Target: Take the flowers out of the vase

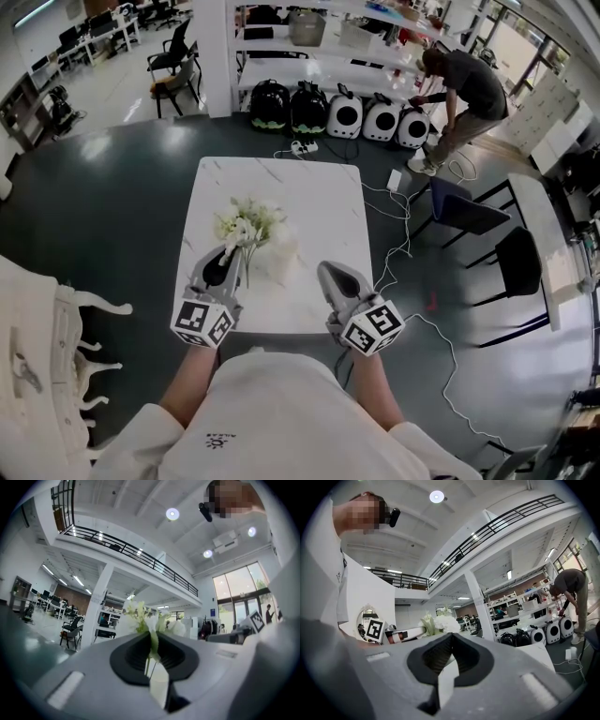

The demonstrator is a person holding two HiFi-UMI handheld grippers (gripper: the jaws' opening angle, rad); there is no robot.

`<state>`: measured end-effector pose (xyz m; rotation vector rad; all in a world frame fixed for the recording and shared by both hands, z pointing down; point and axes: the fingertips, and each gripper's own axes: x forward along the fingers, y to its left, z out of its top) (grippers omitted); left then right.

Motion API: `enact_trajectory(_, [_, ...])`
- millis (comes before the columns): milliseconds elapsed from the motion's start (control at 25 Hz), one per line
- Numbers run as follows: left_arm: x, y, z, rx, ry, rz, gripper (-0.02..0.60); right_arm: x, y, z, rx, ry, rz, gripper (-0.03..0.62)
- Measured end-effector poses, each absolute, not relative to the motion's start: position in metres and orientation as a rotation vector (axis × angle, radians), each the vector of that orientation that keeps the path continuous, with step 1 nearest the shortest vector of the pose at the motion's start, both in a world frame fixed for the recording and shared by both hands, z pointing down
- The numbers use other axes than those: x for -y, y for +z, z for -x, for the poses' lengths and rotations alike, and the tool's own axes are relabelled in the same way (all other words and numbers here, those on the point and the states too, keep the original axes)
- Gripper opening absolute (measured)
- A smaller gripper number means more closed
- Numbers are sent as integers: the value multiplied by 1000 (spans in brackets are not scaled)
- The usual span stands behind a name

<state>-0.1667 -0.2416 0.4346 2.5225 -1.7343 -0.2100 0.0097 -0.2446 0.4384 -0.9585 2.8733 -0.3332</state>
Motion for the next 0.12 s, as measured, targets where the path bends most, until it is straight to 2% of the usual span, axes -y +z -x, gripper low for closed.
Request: enact_trajectory(120, [242, 436, 166, 1734, -208, -2521, 18, 245, 439, -12, -2875, -333, 966, 2])
